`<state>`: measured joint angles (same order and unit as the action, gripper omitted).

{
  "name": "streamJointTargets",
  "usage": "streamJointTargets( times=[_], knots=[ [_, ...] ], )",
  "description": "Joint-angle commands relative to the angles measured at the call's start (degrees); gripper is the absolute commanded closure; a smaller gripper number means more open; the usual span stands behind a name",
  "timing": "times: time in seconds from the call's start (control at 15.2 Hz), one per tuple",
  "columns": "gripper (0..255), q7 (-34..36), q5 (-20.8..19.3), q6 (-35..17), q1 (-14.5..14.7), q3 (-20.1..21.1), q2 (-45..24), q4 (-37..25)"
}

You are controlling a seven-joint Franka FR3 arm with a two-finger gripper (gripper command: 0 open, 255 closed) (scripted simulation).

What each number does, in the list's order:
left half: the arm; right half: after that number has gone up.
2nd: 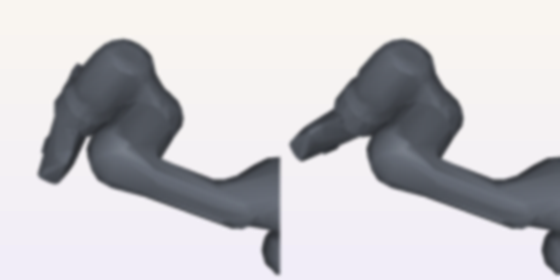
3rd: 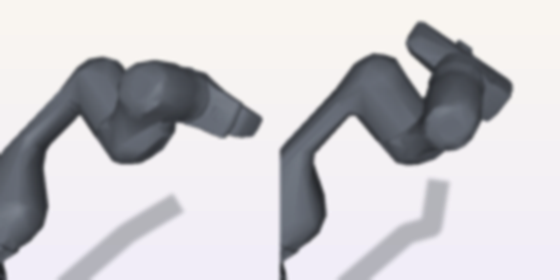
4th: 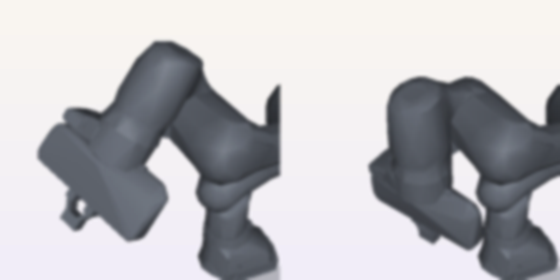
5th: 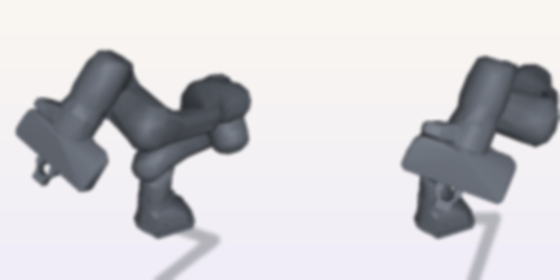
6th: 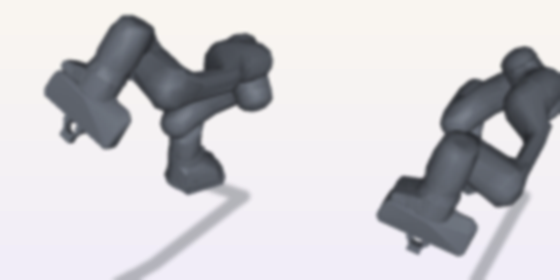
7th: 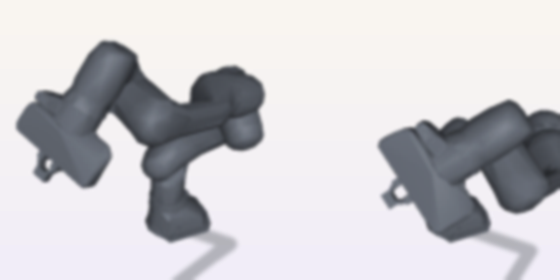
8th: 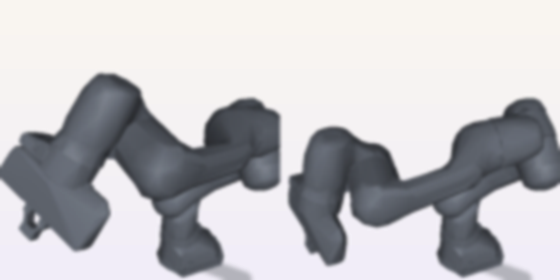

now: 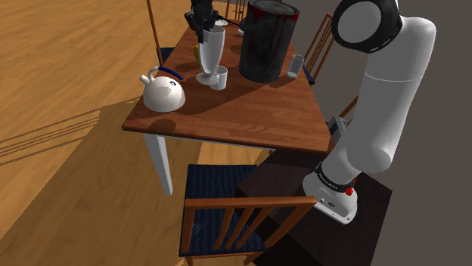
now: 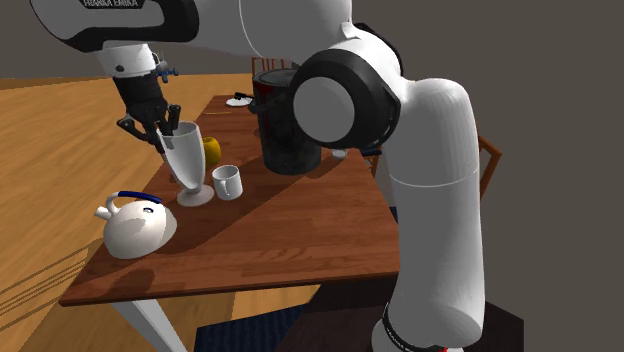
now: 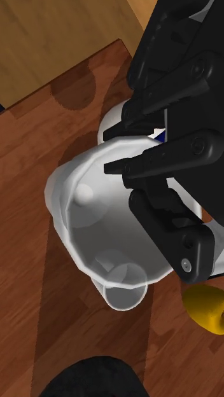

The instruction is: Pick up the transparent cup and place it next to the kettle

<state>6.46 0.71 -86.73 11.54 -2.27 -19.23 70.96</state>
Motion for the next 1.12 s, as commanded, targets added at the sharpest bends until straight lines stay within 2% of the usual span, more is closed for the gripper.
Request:
streamJointTargets(
  times=[0.0, 1.06],
  knots=[
    [255, -0.01, -0.03, -2.18, 0.02, -0.01, 0.74, 2.83],
    [255, -0.02, -0.06, -15.04, 0.14, 0.02, 1.83, 16.78]
  ],
)
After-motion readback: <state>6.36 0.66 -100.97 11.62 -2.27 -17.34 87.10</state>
